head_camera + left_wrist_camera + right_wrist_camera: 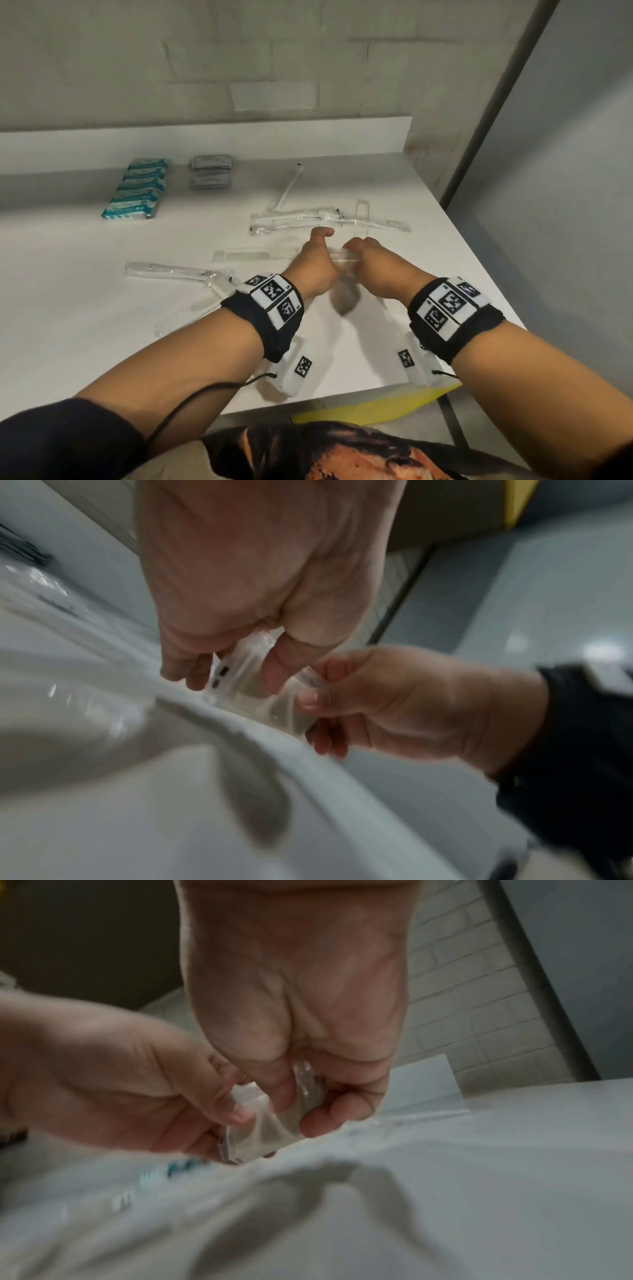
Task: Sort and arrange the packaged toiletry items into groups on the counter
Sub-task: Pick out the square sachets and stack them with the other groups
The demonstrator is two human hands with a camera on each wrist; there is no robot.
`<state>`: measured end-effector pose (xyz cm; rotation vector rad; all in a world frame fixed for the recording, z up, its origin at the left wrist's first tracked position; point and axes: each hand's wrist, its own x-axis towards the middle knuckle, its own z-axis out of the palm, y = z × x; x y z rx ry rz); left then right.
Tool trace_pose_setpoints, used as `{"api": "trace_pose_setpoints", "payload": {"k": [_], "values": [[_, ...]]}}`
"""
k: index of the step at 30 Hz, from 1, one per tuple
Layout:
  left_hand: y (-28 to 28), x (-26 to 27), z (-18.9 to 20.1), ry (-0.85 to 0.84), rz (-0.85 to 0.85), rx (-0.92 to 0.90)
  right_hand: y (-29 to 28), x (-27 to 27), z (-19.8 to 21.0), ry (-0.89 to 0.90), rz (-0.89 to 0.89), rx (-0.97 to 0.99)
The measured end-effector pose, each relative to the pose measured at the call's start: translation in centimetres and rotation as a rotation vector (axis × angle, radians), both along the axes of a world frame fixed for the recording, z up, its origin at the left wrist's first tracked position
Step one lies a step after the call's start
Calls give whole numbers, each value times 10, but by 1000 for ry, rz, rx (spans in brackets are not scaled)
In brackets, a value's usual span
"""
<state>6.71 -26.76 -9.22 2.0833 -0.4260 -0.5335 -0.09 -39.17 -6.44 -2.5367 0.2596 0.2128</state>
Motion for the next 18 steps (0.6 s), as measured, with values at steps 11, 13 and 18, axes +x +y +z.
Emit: {"api": "trace_pose_setpoints", "payload": {"k": [11,13,18], "values": [[108,78,36,174,299,-411,96,102,37,-110,-176,601],[132,97,36,165,294,-344,115,124,35,-74,-186,647],[179,162,27,177,426,-211,161,193,21,19,-267,754]]}}
